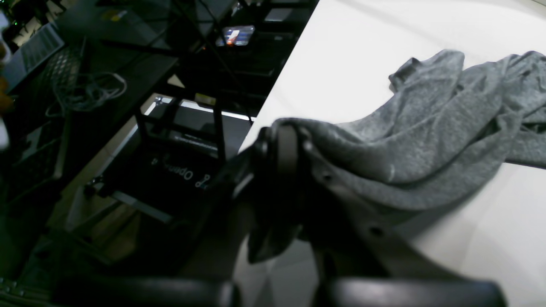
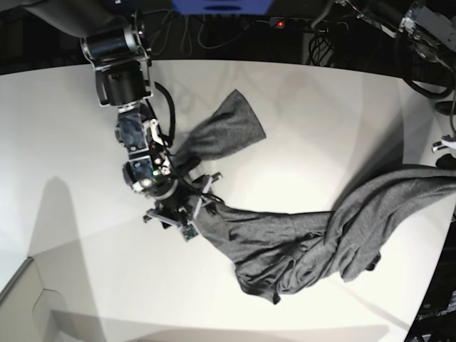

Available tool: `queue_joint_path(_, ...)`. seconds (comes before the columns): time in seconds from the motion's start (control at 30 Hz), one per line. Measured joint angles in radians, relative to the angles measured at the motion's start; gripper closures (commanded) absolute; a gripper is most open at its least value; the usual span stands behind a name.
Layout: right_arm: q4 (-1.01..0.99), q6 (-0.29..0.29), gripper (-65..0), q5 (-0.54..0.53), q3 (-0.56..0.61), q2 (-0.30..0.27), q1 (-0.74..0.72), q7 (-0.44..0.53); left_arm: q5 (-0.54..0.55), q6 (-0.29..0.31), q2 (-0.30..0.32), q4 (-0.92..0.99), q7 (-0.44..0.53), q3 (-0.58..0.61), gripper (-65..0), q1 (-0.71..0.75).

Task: Layout the t-shirt on the table in an organized manner, then fold the t-shirt properly
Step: 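Lay the shirt down, dragging it with the right gripper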

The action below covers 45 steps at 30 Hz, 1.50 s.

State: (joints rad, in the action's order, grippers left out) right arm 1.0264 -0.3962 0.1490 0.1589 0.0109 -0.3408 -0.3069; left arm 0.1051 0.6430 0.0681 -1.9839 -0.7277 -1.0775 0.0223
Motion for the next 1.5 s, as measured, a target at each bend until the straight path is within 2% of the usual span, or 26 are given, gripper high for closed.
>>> queue_joint_path(0.1,-0.06,0.0,-33.7,-0.014,-0.003,-0.012,0.003,0.029,0.013,0.0,-0.004,0.0,-0.006,0.0,0.0,0.013)
queue_joint_path(0.17,-0.065,0.0,-29.8,-0.017,-0.002,-0.024,0.002,0.031,0.025,0.0,-0.003,0.0,-0.001,0.0,0.0,0.013)
queue_joint_path(0.23,-0.054,0.0,-18.6,-0.019,-0.003,-0.04,0.019,0.035,0.023,0.0,-0.002,0.0,-0.002,0.0,0.0,0.013)
queue_joint_path(0.3,0.032,0.0,-2.1,-0.011,-0.015,-0.062,0.078,0.031,0.023,0.0,-0.002,0.0,-0.002,0.0,0.0,0.011)
queue_joint_path(0.33,0.104,0.0,0.0,-0.012,-0.035,-0.076,0.134,0.019,0.025,0.0,-0.002,0.0,-0.002,0.0,0.0,0.011)
queue_joint_path(0.4,0.245,0.0,-0.2,-0.005,-0.103,-0.097,0.25,0.013,0.022,0.0,-0.001,0.0,-0.002,0.002,0.0,0.008)
queue_joint_path(0.43,0.343,0.004,0.0,0.02,-0.14,-0.1,0.317,-0.031,0.024,0.001,-0.001,0.0,-0.002,0.003,0.0,0.008)
queue_joint_path(0.6,0.661,-0.002,0.0,0.001,-0.307,-0.099,0.522,0.013,0.028,0.001,-0.002,0.0,-0.001,0.008,0.0,0.0)
queue_joint_path(0.77,0.703,-0.008,0.0,0.0,-0.459,-0.057,0.644,-0.006,0.028,0.0,0.0,0.0,-0.001,0.007,0.0,-0.001)
queue_joint_path(0.87,0.674,-0.004,0.0,0.002,-0.575,-0.024,0.651,-0.005,0.023,0.0,-0.003,0.0,-0.005,0.006,0.0,-0.021)
queue_joint_path(0.97,0.638,-0.004,0.0,0.003,-0.61,-0.023,0.652,-0.006,0.027,0.001,-0.005,0.0,-0.002,0.008,0.0,-0.026)
queue_joint_path(1.03,0.624,-0.05,-1.9,0.005,-0.599,-0.029,0.659,-0.013,0.024,0.0,-0.005,0.0,-0.002,0.019,0.0,-0.025)
queue_joint_path(1.07,0.624,-0.1,-4.4,0.003,-0.595,-0.038,0.671,-0.01,0.019,-0.001,-0.003,0.0,-0.002,0.035,0.0,-0.023)
queue_joint_path(1.13,0.636,-0.174,-10.7,0.007,-0.588,-0.047,0.691,-0.008,0.026,0.002,-0.005,0.0,-0.002,0.061,0.0,-0.023)
queue_joint_path(1.2,0.655,-0.217,-18.1,0.011,-0.595,-0.046,0.704,-0.015,0.034,0.008,-0.007,0.0,-0.001,0.062,0.0,-0.023)
queue_joint_path(1.3,0.691,-0.231,-29.4,0.011,-0.596,-0.047,0.707,-0.011,0.022,0.004,-0.007,0.0,-0.002,0.056,0.0,-0.019)
queue_joint_path(1.4,0.743,-0.233,-39.4,0.005,-0.646,-0.034,0.71,-0.008,0.027,0.004,-0.006,0.0,-0.002,0.058,0.0,-0.02)
queue_joint_path(1.5,0.804,-0.232,-44.8,0.012,-0.676,-0.039,0.719,-0.011,0.027,0.004,-0.007,0.0,-0.002,0.058,0.0,-0.021)
